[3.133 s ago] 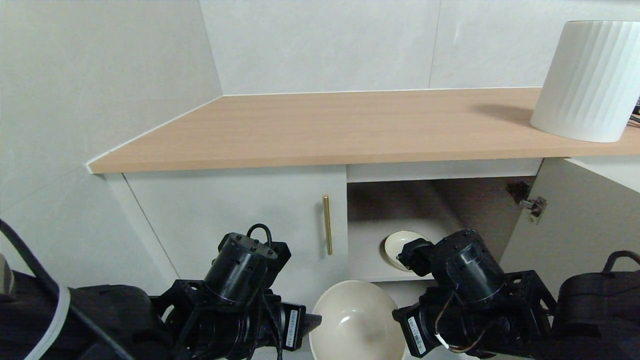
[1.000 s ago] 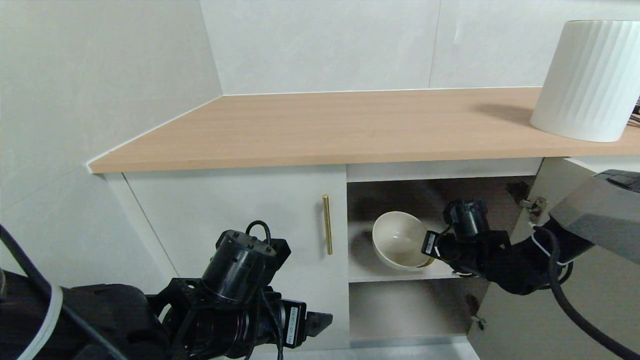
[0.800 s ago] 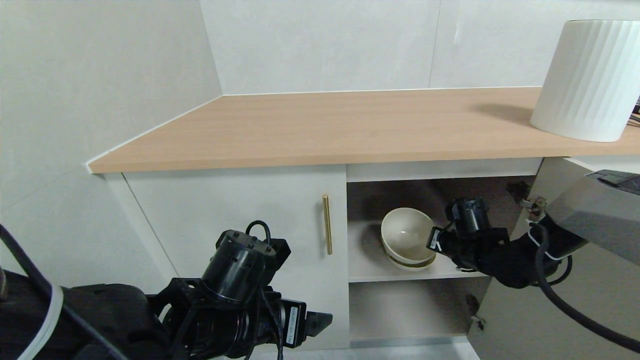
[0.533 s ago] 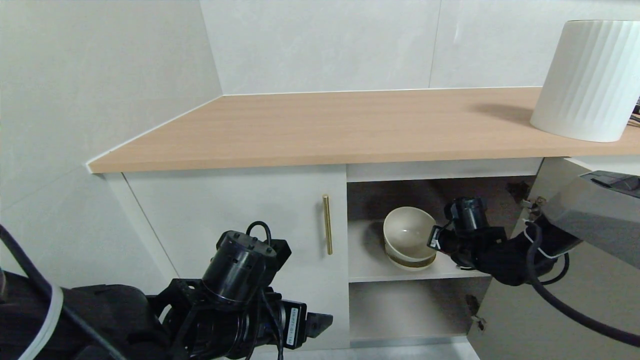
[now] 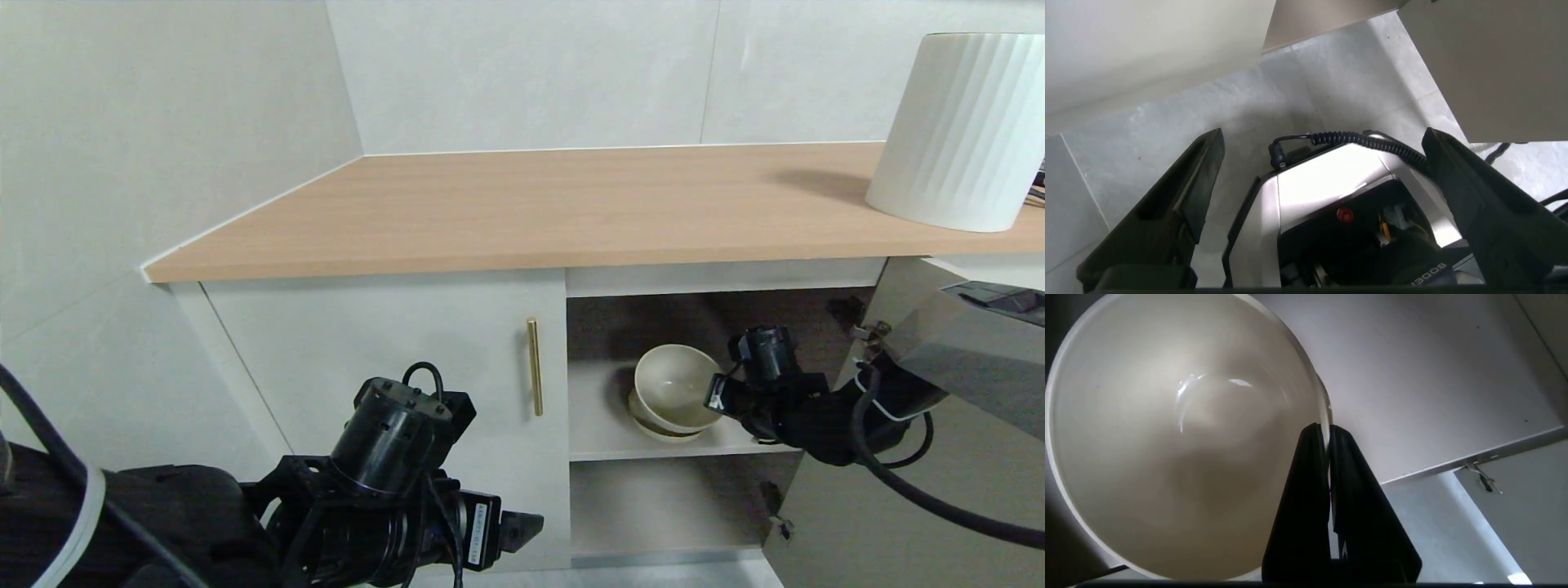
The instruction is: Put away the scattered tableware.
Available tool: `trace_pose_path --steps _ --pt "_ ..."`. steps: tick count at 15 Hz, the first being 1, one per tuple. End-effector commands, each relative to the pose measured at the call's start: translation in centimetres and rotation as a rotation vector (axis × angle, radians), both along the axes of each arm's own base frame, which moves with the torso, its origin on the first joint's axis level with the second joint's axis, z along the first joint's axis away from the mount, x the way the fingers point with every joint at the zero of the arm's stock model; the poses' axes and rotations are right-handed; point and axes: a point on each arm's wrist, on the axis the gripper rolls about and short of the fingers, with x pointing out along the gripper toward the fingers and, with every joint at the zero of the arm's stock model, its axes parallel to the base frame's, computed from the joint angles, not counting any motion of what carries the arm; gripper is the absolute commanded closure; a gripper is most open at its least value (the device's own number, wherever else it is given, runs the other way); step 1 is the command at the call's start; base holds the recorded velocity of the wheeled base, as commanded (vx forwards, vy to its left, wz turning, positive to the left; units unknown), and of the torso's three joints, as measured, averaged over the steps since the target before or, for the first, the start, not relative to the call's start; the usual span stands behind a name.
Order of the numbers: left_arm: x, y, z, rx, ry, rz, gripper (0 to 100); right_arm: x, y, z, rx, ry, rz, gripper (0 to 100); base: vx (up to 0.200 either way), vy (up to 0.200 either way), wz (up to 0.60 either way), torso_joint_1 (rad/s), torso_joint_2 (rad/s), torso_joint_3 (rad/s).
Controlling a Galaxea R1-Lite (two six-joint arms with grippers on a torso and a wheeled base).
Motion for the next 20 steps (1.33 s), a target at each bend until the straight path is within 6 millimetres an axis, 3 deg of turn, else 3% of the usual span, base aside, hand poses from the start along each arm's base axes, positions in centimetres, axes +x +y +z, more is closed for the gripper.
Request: trace_pose_path --steps 1,4,20 --pt "0.01 -0.01 -0.04 0.001 0.001 0.001 0 -0.10 0.07 -0.13 -0.005 0.012 0.003 100 0.000 0.000 0.00 0.000 0.00 0.000" --pt "0.01 -0.01 -0.04 0.001 0.001 0.001 0 -0.04 0.22 -0.94 -0.027 0.028 0.017 100 0.000 0.000 0.00 0.000 0.00 0.000" --pt "0.03 -0.03 -0.12 0.003 0.003 0.001 0 0.35 0.24 -0.86 -0.036 0.013 -0.002 100 0.000 0.000 0.00 0.000 0.00 0.000"
